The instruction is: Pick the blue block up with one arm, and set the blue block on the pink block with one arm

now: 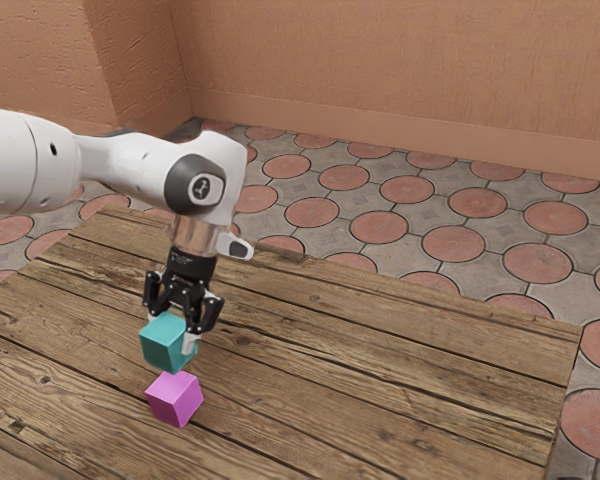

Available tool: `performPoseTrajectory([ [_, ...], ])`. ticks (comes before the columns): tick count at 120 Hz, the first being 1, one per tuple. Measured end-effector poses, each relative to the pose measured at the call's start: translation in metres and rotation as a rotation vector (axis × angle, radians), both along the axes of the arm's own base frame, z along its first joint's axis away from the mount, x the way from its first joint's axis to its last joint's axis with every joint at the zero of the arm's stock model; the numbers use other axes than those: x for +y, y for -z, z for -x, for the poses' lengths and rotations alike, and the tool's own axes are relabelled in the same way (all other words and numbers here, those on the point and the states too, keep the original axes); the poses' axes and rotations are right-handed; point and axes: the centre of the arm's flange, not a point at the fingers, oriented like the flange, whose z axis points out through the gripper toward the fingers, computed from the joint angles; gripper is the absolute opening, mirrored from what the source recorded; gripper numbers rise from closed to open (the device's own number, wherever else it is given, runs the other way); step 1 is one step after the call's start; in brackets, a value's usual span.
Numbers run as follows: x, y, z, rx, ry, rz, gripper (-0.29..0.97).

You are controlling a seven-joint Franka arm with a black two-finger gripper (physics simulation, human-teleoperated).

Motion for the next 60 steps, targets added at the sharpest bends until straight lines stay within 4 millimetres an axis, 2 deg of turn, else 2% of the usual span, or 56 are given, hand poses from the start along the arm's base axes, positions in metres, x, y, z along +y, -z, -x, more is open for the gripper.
performPoseTrajectory([
  [18, -0.001, 0.011, 0.019, -0.008, -0.021, -0.016, 0.40],
  [60, -0.001, 0.028, 0.015, -0.054, -0.053, -0.031, 0.40],
])
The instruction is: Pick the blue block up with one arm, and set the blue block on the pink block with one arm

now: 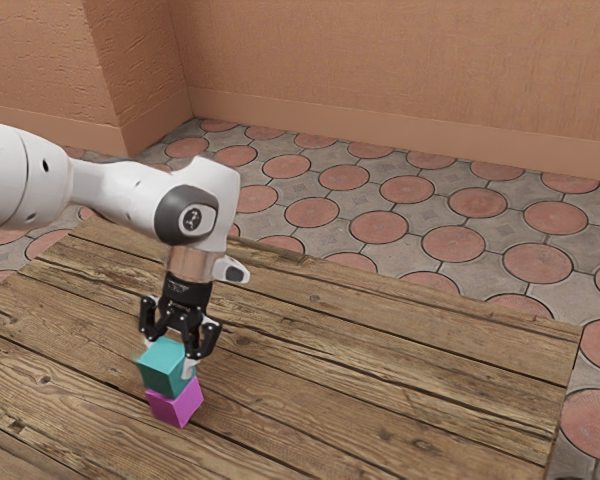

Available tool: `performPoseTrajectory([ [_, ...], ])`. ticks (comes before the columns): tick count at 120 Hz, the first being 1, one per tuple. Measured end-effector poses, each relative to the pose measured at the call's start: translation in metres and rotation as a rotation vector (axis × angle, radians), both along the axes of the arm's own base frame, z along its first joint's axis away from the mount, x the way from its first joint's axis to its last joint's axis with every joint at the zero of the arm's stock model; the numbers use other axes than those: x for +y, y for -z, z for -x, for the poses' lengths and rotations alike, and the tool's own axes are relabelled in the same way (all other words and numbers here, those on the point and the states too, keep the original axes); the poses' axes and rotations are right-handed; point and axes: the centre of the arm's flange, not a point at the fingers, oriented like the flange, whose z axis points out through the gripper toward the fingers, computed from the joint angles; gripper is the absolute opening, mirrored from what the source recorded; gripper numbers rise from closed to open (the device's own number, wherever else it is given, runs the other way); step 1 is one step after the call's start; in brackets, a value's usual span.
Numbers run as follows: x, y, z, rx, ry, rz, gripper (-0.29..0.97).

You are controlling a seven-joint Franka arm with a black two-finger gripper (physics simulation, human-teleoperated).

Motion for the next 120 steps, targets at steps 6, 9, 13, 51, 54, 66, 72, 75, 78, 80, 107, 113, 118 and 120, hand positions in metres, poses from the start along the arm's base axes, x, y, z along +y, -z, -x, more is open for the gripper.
performPoseTrajectory([
  [6, 0.0003, 0.0004, -0.0009, -0.006, -0.003, -0.001, 0.40],
  [9, 0.0004, 0.0004, -0.0012, -0.008, -0.004, -0.001, 0.40],
  [13, 0.0004, 0.0005, -0.0006, -0.010, -0.005, -0.001, 0.40],
  [51, 0.0052, 0.0037, 0.0052, -0.017, -0.018, -0.004, 0.40],
  [54, 0.0052, 0.0039, 0.0049, -0.018, -0.018, -0.004, 0.40],
  [66, 0.0055, 0.0052, 0.0043, -0.021, -0.018, -0.003, 0.40],
  [72, 0.0055, 0.0064, 0.0041, -0.020, -0.018, -0.003, 0.40],
  [75, 0.0055, 0.0068, 0.0040, -0.020, -0.018, -0.003, 0.40],
  [78, 0.0055, 0.0073, 0.0039, -0.020, -0.017, -0.003, 0.40],
  [80, 0.0055, 0.0075, 0.0039, -0.020, -0.017, -0.003, 0.40],
  [107, 0.0054, 0.0079, 0.0033, -0.023, -0.016, -0.002, 0.53],
  [113, 0.0054, 0.0079, 0.0033, -0.024, -0.016, -0.001, 0.57],
  [118, 0.0054, 0.0078, 0.0032, -0.024, -0.016, -0.001, 0.59],
  [120, 0.0054, 0.0078, 0.0032, -0.024, -0.016, -0.001, 0.59],
])
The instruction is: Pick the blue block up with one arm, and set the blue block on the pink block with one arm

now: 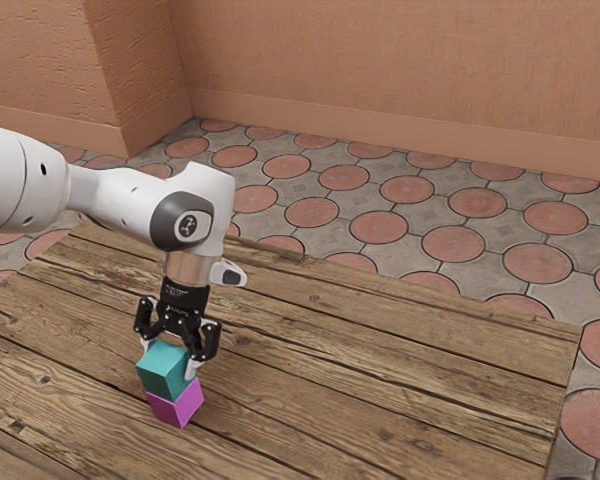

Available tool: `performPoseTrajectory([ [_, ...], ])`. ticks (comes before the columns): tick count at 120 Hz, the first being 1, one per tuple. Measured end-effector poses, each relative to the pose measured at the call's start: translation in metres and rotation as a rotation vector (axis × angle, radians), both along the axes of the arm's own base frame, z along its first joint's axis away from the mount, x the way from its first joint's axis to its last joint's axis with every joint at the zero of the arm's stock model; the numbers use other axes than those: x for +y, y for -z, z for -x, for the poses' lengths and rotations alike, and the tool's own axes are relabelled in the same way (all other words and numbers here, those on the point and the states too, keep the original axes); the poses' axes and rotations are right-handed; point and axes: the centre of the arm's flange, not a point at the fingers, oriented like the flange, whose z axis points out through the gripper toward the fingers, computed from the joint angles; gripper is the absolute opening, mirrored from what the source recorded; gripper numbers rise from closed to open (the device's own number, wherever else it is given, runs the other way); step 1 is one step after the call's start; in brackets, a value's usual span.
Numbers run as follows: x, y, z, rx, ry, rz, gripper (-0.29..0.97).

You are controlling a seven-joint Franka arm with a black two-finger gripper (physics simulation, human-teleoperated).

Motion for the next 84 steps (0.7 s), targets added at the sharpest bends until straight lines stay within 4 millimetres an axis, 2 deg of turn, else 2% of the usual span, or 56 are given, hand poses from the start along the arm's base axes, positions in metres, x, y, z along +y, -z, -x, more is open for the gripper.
performPoseTrajectory([
  [26, 0.003, -0.006, -0.001, -0.009, -0.005, -0.003, 0.65],
  [34, 0.013, -0.035, -0.002, -0.059, -0.017, -0.008, 0.66],
  [47, 0.018, -0.107, 0.004, -0.197, -0.005, -0.015, 0.67],
  [54, 0.019, -0.128, 0.004, -0.262, 0.002, -0.015, 0.67],
  [84, 0.003, -0.136, -0.007, -0.354, 0.039, 0.008, 0.68],
])
